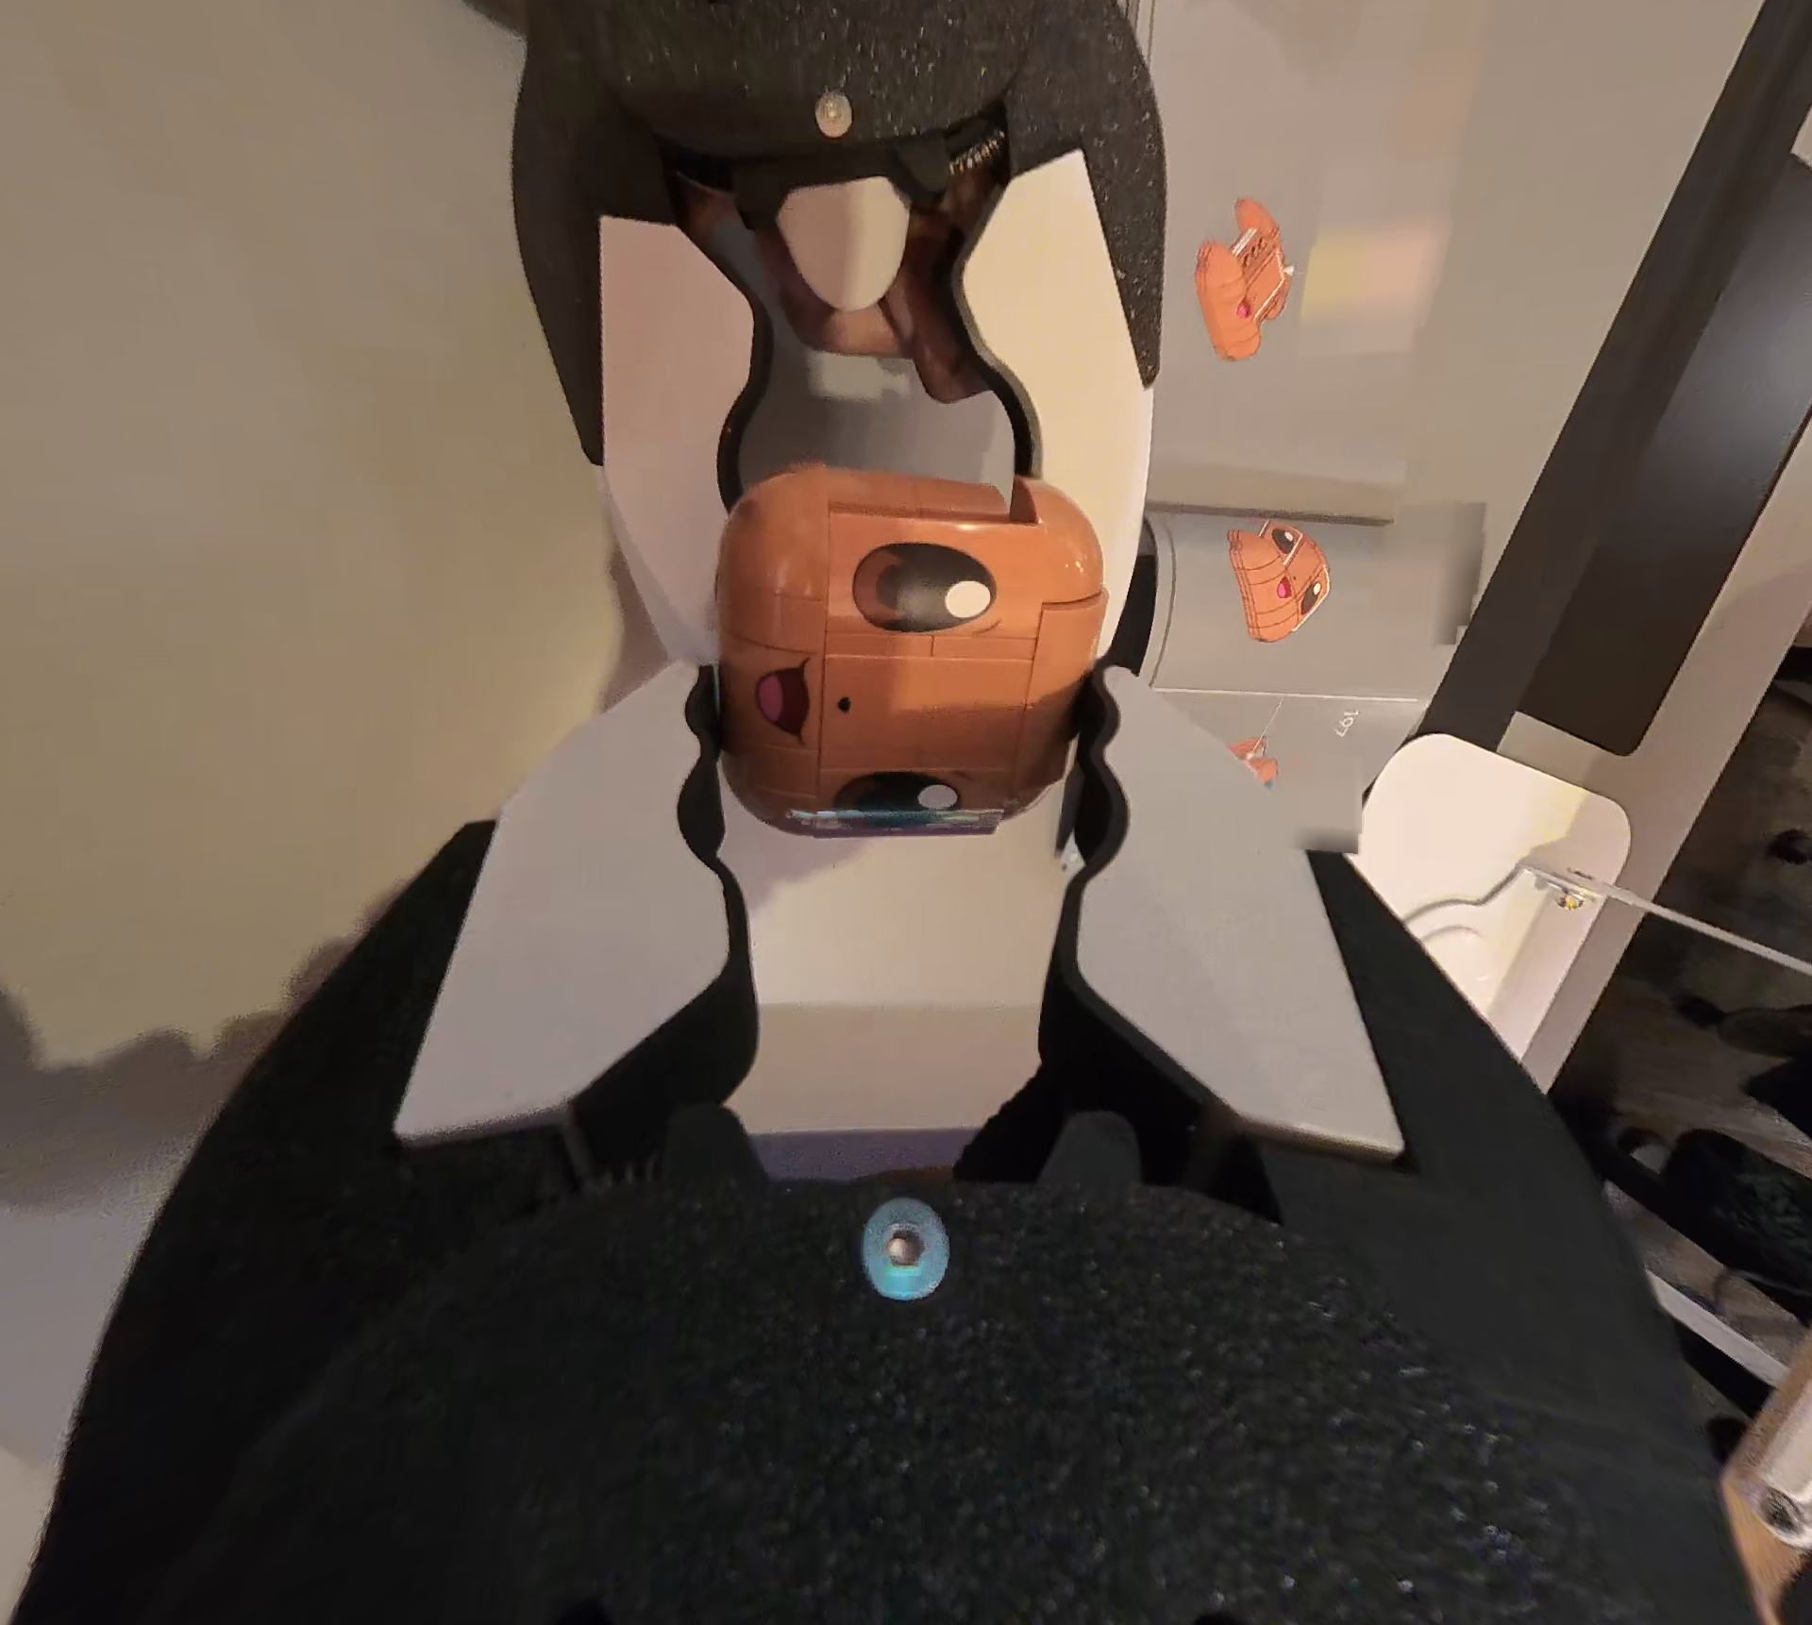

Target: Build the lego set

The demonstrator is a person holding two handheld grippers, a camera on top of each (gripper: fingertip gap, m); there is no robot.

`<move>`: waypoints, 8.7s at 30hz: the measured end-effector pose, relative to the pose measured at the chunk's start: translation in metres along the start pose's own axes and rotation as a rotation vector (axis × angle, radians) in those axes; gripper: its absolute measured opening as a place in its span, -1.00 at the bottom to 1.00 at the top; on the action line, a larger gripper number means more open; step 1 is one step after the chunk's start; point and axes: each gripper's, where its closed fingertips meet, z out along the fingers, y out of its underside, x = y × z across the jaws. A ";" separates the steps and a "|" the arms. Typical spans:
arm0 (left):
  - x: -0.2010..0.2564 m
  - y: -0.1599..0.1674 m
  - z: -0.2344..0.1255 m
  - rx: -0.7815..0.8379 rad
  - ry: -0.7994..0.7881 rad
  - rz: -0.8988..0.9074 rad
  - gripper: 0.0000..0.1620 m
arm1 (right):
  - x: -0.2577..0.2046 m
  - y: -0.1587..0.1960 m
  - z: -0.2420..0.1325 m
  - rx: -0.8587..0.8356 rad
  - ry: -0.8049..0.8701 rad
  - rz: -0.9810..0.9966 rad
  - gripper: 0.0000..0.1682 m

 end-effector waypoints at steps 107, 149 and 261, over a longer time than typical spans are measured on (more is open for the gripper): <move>0.005 0.013 0.005 -0.064 0.000 0.035 -0.03 | -0.006 -0.001 0.000 -0.083 -0.019 -0.008 -0.34; 0.017 0.012 0.007 -0.068 0.068 -0.001 -0.03 | -0.015 0.008 0.014 -0.039 -0.061 0.073 -0.19; 0.030 0.007 0.008 0.014 0.191 -0.153 -0.03 | -0.018 0.005 0.004 1.011 0.243 0.471 -0.17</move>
